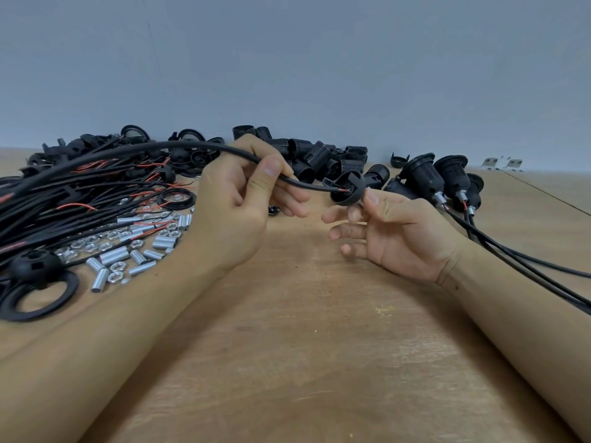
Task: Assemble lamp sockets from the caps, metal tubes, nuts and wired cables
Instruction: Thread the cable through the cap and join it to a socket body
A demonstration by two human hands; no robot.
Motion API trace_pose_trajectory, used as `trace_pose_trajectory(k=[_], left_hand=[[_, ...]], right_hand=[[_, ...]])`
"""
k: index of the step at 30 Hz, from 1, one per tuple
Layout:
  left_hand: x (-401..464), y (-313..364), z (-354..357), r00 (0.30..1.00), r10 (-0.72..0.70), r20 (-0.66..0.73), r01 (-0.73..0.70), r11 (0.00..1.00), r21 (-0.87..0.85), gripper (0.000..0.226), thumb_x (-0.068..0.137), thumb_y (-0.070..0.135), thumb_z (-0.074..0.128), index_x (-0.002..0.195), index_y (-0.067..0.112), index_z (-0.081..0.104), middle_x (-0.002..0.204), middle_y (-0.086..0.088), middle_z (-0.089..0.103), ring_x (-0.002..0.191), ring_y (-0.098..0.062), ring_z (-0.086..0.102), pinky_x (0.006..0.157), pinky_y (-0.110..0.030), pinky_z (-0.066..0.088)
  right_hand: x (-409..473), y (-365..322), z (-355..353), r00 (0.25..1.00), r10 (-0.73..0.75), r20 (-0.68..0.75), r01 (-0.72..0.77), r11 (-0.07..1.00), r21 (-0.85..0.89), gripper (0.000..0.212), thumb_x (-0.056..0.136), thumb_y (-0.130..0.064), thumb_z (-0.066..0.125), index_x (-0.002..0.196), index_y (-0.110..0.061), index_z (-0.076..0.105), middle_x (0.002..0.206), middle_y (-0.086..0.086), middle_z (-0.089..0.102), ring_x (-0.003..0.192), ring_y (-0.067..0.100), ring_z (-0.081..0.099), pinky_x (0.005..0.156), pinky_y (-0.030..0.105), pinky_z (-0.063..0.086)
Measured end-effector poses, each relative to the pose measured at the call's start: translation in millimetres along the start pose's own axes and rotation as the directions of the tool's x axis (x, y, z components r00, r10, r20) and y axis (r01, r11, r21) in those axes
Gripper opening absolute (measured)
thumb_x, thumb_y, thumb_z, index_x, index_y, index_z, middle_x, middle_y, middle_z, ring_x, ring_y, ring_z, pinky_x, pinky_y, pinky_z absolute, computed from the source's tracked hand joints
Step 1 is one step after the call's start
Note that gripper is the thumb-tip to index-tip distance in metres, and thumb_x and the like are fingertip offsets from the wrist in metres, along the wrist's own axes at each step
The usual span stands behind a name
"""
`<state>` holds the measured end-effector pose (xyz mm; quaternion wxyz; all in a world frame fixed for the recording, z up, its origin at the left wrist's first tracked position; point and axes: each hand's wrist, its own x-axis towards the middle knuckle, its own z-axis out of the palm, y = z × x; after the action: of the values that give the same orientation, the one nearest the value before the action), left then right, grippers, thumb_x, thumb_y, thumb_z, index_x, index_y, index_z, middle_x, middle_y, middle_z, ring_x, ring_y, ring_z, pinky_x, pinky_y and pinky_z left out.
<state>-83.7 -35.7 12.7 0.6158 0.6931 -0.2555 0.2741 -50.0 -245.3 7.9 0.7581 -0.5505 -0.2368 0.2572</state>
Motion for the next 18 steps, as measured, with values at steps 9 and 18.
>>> trace_pose_trajectory(k=[9, 18], left_hand=[[6.5, -2.2, -5.7, 0.979, -0.203, -0.021, 0.203, 0.979, -0.006, 0.025, 0.105, 0.01, 0.043, 0.086, 0.008, 0.06, 0.067, 0.001, 0.065, 0.054, -0.014, 0.057, 0.058, -0.027, 0.05], [8.1, -4.3, -2.5, 0.929, -0.358, -0.092, 0.353, 0.933, -0.07, 0.025, 0.102, 0.016, 0.052, 0.086, 0.006, 0.068, 0.072, -0.005, 0.068, 0.055, -0.014, 0.056, 0.059, -0.027, 0.05]], right_hand=[[2.5, 5.8, -1.2, 0.97, -0.157, -0.185, 0.094, 0.946, -0.309, 0.019, 0.082, -0.026, 0.065, 0.088, -0.011, 0.075, 0.098, 0.012, 0.073, 0.076, 0.02, 0.065, 0.061, 0.032, 0.051], [-1.1, 1.4, 5.4, 0.916, -0.323, -0.238, 0.154, 0.831, -0.534, 0.026, 0.078, -0.026, 0.069, 0.096, -0.008, 0.075, 0.099, 0.014, 0.073, 0.071, 0.02, 0.064, 0.062, 0.03, 0.051]])
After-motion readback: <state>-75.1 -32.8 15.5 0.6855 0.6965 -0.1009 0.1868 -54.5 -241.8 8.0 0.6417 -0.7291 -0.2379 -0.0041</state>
